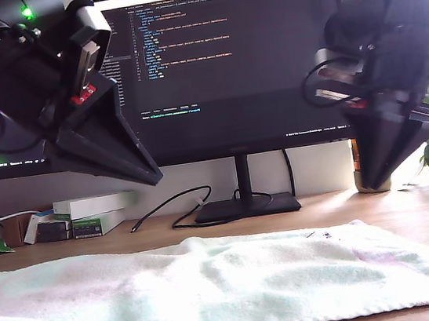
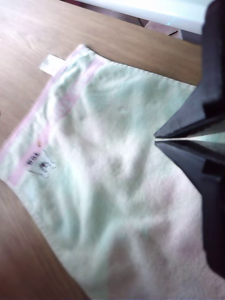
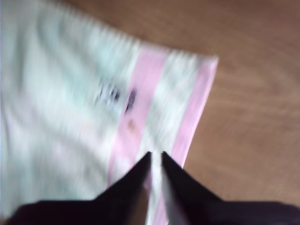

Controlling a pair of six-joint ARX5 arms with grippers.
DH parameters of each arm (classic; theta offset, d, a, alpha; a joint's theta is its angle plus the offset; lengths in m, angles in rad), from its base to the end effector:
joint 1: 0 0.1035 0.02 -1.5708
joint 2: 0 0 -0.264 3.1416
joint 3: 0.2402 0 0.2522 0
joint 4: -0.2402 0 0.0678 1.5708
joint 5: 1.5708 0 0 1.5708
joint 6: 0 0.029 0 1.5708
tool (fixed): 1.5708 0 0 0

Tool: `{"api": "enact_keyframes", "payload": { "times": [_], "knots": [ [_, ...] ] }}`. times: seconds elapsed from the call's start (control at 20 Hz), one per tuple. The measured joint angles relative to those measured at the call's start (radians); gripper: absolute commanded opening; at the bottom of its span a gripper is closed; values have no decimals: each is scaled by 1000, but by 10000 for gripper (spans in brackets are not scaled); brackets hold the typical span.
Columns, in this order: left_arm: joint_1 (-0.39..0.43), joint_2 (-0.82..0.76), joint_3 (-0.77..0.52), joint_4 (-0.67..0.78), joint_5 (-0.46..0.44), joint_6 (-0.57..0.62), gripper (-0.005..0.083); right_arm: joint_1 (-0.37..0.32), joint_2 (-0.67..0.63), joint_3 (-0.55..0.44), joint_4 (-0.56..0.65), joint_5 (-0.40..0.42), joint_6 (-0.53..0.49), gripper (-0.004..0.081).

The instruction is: Fold the tea towel to a neat square and place it to the right

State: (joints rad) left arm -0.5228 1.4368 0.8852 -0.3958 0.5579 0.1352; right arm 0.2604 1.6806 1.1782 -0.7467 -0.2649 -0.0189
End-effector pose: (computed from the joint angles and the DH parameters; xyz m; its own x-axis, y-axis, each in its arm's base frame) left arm 0.2338 -0.1525 0.2128 0.1648 -0.7060 -0.6888 0.7799 0.5208 -0.3472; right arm 0.3100 0.0904 0.2097 0.2275 0.3315 -0.9156 -0.3457 0.9065 0.2424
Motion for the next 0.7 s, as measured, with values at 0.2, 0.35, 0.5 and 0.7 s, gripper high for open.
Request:
{"api": "enact_keyframes", "payload": {
  "times": [0.2,0.35,0.5,0.7],
  "knots": [
    [6,0,0,-1,10,-2,-24,-1,35,0,74,14,35,230],
    [-8,0,0,-1,19,-2,-24,-1,107,1,116,17,44,230],
    [-40,0,0,1,20,-2,-24,-2,147,17,120,19,45,230],
    [-60,0,0,0,20,-2,-24,-5,164,54,142,21,45,230]
  ]
}}
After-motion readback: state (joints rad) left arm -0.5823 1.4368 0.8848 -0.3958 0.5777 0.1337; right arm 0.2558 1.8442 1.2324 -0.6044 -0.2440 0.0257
